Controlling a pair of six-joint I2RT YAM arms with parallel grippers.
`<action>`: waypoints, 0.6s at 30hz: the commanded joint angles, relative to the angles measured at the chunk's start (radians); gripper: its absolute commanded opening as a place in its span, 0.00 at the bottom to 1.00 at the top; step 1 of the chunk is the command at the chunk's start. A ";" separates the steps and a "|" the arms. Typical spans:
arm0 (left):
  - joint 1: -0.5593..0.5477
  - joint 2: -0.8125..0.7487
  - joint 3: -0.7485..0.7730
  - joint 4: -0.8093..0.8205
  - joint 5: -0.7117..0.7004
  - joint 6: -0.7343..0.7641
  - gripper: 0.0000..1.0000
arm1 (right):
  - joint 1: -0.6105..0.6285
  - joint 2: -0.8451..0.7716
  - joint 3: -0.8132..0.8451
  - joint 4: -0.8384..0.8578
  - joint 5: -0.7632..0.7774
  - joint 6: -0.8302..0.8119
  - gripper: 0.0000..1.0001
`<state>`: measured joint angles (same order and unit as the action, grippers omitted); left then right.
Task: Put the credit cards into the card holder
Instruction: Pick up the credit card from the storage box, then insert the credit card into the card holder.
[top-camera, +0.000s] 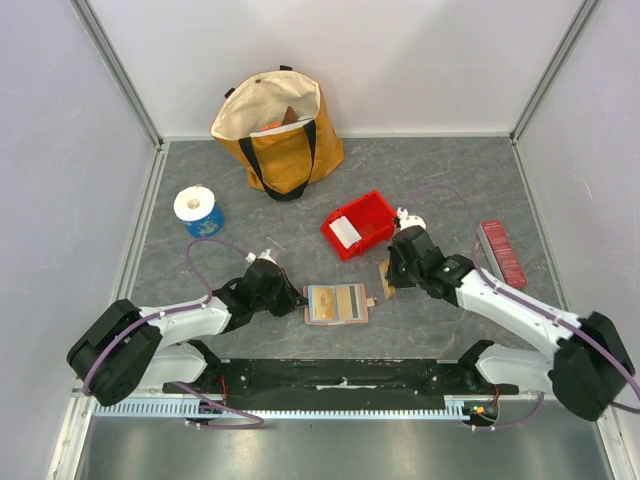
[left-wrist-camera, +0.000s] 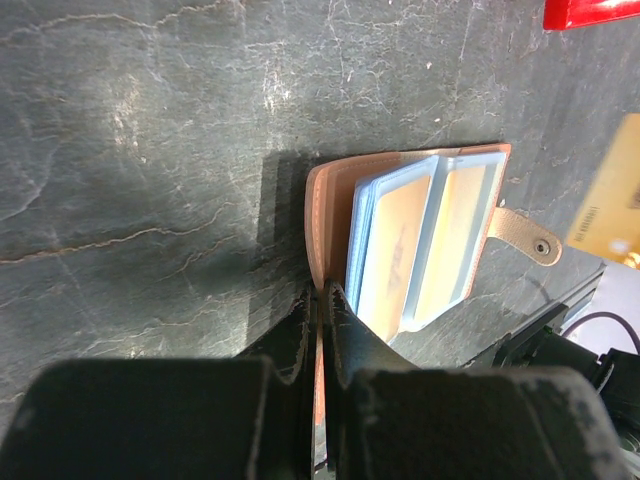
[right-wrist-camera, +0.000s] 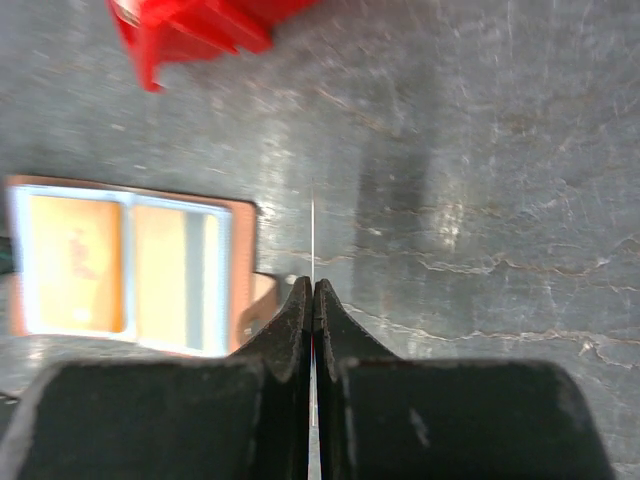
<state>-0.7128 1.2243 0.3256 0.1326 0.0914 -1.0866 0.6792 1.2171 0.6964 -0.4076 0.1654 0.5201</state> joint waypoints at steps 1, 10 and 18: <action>0.006 -0.005 -0.007 0.030 0.021 0.027 0.02 | 0.014 -0.114 0.049 0.021 -0.084 0.087 0.00; 0.006 -0.003 -0.002 0.025 0.028 0.021 0.02 | 0.066 -0.093 -0.086 0.259 -0.162 0.268 0.00; 0.006 0.001 0.004 0.016 0.030 0.016 0.02 | 0.112 -0.031 -0.110 0.257 -0.095 0.282 0.00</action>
<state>-0.7128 1.2240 0.3218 0.1345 0.1089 -1.0866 0.7780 1.1770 0.5953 -0.1932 0.0223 0.7723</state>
